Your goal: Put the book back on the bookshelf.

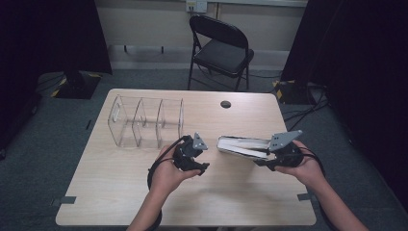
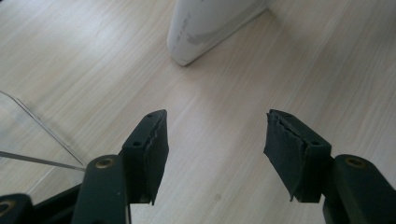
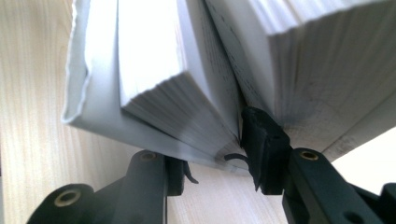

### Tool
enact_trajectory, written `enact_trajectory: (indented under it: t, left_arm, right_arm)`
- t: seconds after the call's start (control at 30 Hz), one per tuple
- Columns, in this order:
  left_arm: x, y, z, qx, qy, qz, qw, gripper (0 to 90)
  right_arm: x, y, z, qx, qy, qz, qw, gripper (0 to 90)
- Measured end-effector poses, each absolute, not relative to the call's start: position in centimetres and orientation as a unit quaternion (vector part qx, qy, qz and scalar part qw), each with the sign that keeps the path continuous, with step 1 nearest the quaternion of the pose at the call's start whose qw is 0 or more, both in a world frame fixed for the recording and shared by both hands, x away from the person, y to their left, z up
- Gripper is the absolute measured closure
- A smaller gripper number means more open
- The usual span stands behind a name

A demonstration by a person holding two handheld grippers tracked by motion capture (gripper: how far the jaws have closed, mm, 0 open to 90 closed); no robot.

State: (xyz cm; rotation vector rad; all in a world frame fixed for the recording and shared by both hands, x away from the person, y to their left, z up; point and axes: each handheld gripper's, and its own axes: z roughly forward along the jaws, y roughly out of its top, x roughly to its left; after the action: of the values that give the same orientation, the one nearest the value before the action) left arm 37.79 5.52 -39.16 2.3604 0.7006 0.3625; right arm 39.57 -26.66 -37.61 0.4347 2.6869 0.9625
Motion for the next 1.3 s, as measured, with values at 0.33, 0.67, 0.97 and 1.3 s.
enact_trajectory:
  t: [0.33, 0.67, 0.97, 1.3]
  left_arm:
    - [37.9, 5.9, -42.0, 0.898, 0.283, 0.122, 0.315, 38.8]
    - [38.0, 6.1, -45.1, 0.9, 0.291, 0.101, 0.309, 37.6]
    - [37.9, 6.0, -46.5, 0.898, 0.296, 0.099, 0.311, 36.4]
    - [37.6, 6.4, -47.3, 0.897, 0.289, 0.099, 0.319, 33.0]
  right_arm:
    - [39.9, -27.1, -37.1, 0.157, 0.923, 0.336, 0.099, 62.4]
    - [40.3, -27.3, -36.7, 0.169, 0.922, 0.336, 0.088, 64.0]
    - [40.6, -27.3, -36.6, 0.168, 0.923, 0.334, 0.085, 64.8]
    - [40.0, -27.1, -36.5, 0.162, 0.924, 0.336, 0.081, 65.6]
